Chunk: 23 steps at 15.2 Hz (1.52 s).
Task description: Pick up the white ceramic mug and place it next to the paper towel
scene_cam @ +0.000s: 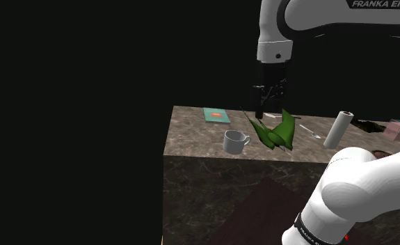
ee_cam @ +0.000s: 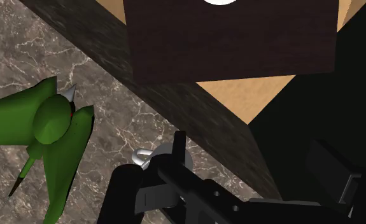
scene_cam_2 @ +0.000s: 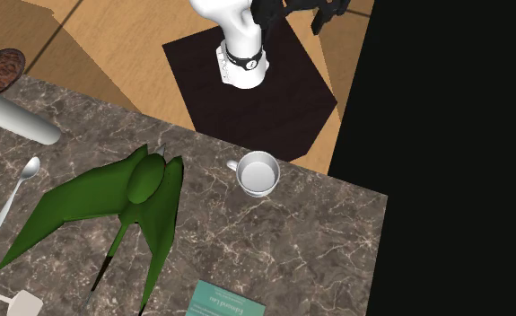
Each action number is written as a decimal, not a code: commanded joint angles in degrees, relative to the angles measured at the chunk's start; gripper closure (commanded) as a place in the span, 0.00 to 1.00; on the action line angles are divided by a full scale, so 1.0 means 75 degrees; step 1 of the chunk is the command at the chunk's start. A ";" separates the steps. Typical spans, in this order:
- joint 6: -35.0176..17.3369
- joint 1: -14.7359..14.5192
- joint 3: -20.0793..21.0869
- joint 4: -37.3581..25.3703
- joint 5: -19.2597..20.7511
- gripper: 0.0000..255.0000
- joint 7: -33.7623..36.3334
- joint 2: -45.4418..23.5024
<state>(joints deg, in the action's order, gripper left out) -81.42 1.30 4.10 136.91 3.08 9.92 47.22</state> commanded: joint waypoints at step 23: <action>-0.5495 0.0582 -0.1060 0.0339 0.0349 0.00 -0.0538 -0.4823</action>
<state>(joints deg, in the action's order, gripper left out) -121.25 5.57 -3.67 139.50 5.72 6.01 12.35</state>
